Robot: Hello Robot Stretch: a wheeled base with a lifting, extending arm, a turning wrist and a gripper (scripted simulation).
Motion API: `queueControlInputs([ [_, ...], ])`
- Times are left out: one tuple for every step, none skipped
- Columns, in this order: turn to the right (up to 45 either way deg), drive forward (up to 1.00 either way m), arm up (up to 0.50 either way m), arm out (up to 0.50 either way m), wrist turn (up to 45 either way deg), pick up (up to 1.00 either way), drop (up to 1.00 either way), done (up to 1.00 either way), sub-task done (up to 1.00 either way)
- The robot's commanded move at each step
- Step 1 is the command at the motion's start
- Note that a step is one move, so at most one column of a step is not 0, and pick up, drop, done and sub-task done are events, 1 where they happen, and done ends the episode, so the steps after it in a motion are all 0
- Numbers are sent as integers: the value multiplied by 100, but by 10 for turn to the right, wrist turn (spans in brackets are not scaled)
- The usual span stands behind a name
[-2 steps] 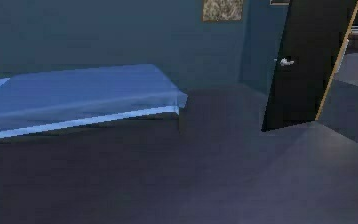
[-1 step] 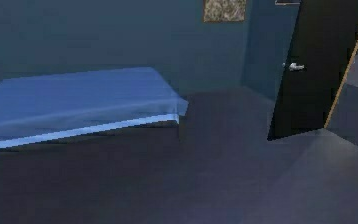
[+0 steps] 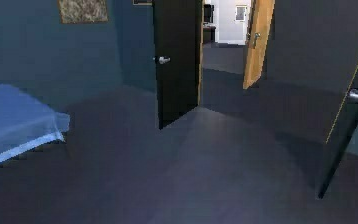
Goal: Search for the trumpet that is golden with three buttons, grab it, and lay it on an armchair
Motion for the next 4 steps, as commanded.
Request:
queueControlInputs([
  [0, 75, 0, 0, 0, 0, 0, 0, 0],
  [180, 0, 0, 0, 0, 0, 0, 0, 0],
  [0, 100, 0, 0, 0, 0, 0, 0, 0],
  [30, 0, 0, 0, 0, 0, 0, 0, 0],
])
